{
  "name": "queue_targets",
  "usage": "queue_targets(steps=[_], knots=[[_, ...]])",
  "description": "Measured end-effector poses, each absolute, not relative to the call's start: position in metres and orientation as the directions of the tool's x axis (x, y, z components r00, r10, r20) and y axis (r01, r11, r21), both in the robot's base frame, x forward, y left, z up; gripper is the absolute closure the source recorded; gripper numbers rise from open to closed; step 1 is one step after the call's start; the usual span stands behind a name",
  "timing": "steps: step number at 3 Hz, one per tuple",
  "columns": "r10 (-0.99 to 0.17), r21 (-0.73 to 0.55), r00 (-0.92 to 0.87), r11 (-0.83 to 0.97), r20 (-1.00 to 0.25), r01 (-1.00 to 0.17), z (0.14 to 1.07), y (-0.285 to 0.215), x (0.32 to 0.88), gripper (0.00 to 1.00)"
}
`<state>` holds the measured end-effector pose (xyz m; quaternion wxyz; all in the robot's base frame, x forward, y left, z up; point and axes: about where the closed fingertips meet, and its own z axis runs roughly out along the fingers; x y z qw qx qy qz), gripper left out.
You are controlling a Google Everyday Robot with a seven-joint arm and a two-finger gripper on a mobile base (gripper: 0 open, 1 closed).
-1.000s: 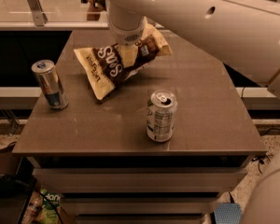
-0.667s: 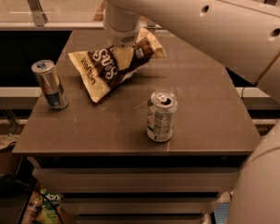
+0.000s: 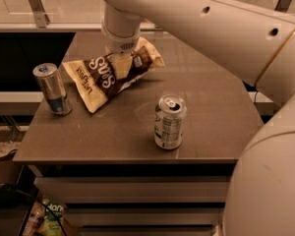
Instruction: Move brown chip bag near redbull can
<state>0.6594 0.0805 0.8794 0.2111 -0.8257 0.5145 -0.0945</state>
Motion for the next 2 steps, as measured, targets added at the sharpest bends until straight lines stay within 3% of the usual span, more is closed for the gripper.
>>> queue_targets(steps=[1, 2], knots=[[-0.885, -0.427, 0.456, -0.38, -0.09, -0.821, 0.8706, 0.0877, 0.6569, 1.0], [-0.885, -0.426, 0.456, -0.38, -0.09, -0.821, 0.8717, 0.0877, 0.6569, 0.83]])
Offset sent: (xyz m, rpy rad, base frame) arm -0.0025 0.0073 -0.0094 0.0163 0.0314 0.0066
